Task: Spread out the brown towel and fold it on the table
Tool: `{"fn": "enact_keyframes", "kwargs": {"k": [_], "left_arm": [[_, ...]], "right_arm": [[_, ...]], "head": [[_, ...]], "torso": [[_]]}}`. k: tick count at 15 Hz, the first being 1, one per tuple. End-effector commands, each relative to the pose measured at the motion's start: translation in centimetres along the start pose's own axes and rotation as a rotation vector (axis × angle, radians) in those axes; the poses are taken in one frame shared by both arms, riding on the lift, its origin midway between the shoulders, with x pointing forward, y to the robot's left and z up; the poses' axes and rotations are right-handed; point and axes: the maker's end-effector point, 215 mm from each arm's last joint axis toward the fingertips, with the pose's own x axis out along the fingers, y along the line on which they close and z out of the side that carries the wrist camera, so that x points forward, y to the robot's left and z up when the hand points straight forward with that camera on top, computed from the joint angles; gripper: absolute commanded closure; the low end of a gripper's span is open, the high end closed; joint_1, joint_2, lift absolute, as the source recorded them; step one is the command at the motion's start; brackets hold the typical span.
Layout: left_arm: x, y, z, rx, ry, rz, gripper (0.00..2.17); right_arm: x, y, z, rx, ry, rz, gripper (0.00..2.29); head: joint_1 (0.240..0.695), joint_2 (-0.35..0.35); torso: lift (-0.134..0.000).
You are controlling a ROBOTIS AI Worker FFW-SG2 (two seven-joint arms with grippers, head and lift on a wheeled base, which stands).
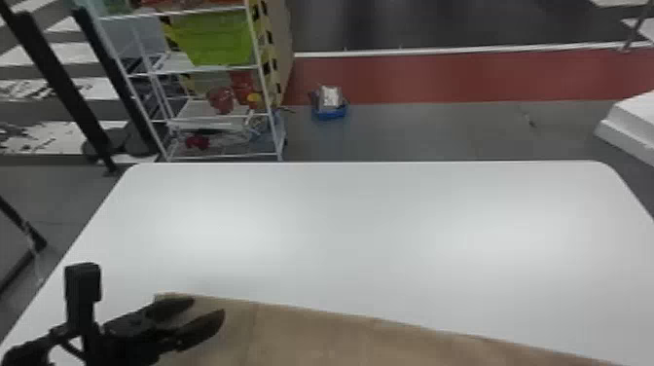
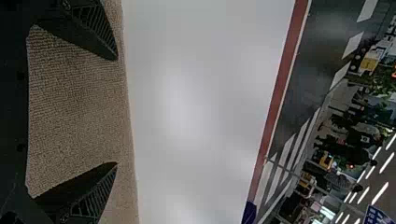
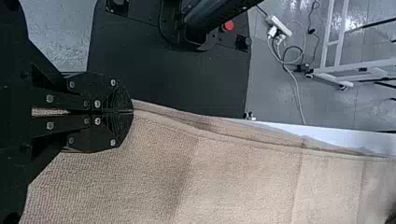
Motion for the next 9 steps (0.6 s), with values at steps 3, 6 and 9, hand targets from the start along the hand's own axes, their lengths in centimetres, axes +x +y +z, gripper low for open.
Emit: {"fn": "enact_keyframes", "kwargs": {"k": [3,6,9], "left_arm": [[0.3,0.4,-0.2,-0.001,0.01,0.011,0.08],[0.8,0.8,-0.5,-0.005,0.027,0.02,0.08],[1.4,1.1,-0.4,-0.01,0.043,0.025,0.08]], "right_arm": [[-0.2,0.4,0.6,-0.017,0.002,0.007,1.11],[-0.4,0.5,0.6,-0.022,0.007,0.011,1.11],[-1.0,0.3,0.4,-0.023,0.015,0.003,1.12]], "head": [[0.695,0.118],[0.695,0.128],[0.695,0.13]], "torso": [[-0.124],[-0.124],[-0.124]]}}
